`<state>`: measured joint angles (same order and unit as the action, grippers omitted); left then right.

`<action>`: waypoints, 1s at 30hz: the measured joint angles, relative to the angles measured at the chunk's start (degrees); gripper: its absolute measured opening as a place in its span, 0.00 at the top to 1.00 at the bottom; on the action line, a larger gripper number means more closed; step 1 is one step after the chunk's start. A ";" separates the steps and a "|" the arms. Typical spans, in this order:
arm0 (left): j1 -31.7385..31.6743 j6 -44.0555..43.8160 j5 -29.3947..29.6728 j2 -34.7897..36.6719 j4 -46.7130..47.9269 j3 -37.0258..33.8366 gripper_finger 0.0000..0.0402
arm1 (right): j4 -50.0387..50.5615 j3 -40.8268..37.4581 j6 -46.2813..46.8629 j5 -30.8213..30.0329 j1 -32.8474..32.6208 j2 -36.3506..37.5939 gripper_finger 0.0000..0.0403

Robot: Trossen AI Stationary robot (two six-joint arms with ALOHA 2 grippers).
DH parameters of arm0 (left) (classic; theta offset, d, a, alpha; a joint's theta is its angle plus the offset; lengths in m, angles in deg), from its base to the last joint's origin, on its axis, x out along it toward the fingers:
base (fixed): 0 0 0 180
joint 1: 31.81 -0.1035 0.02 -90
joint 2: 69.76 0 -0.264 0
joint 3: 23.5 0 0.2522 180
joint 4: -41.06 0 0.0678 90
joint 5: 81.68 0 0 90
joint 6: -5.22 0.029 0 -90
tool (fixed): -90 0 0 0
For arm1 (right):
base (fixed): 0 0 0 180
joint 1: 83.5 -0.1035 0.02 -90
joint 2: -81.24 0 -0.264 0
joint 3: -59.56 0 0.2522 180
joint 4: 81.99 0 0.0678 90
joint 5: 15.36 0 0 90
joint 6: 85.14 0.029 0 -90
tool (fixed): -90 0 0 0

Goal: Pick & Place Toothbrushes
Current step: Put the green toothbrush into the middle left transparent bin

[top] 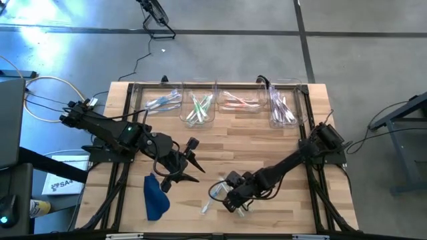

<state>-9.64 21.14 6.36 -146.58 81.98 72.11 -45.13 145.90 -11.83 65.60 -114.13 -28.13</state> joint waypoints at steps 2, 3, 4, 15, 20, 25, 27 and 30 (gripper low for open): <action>-0.01 -0.26 0.02 0.00 0.02 0.00 0.61 | 0.02 0.00 -0.05 0.20 0.07 -0.86 0.64; -0.02 -0.41 0.02 0.00 0.00 0.00 0.61 | 0.00 0.00 -0.06 0.36 0.08 -1.28 0.65; -0.01 -0.71 0.03 0.00 0.02 0.00 0.61 | -0.30 0.00 -0.05 0.53 0.04 -1.84 0.65; 0.00 -1.25 0.09 0.00 -0.02 0.00 0.61 | -1.13 0.07 -0.07 1.33 0.04 -4.54 0.66; 0.00 -1.42 0.04 0.00 0.01 0.00 0.61 | -1.69 0.17 0.46 1.31 -0.11 -5.98 0.66; 0.00 -1.62 0.02 0.02 0.02 0.00 0.61 | -1.30 0.07 0.24 1.01 0.00 -5.70 0.76; -0.01 -1.62 0.04 0.00 0.00 0.00 0.61 | -1.20 -0.02 0.04 1.13 0.04 -5.48 0.84; 0.00 -1.62 0.03 0.00 0.00 0.00 0.61 | -1.63 -0.02 -0.27 1.01 0.04 -5.38 0.95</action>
<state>-9.64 19.52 6.39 -146.58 81.98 72.11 -46.76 145.87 -12.11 66.61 -114.08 -33.51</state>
